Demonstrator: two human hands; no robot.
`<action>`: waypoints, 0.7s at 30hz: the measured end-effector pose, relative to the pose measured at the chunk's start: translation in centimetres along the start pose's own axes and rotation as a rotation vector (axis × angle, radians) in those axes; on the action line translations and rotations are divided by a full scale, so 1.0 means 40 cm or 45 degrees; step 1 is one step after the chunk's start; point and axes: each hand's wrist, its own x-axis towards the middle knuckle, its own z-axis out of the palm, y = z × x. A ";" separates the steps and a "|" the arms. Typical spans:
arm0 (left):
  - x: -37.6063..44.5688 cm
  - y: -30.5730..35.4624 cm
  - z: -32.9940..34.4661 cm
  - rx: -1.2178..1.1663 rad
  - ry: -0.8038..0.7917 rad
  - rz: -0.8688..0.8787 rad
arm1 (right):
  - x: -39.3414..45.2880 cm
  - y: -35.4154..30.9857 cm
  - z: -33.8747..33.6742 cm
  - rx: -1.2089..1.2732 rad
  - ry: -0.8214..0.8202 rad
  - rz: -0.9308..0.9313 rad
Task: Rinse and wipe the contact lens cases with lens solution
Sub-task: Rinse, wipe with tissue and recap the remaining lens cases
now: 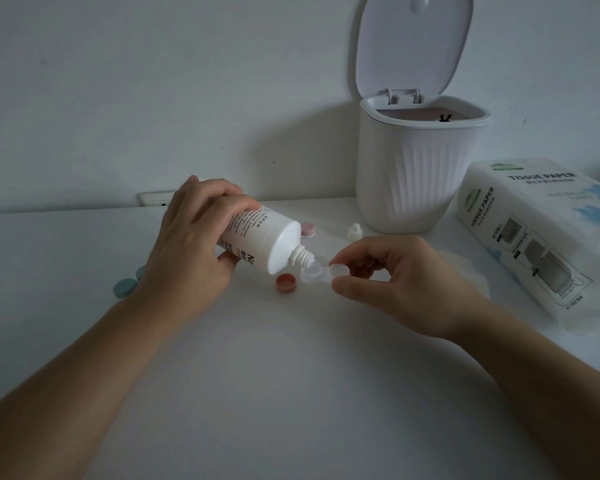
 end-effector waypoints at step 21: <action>0.002 0.002 0.000 -0.005 0.003 -0.007 | -0.002 -0.004 -0.001 -0.027 0.014 0.016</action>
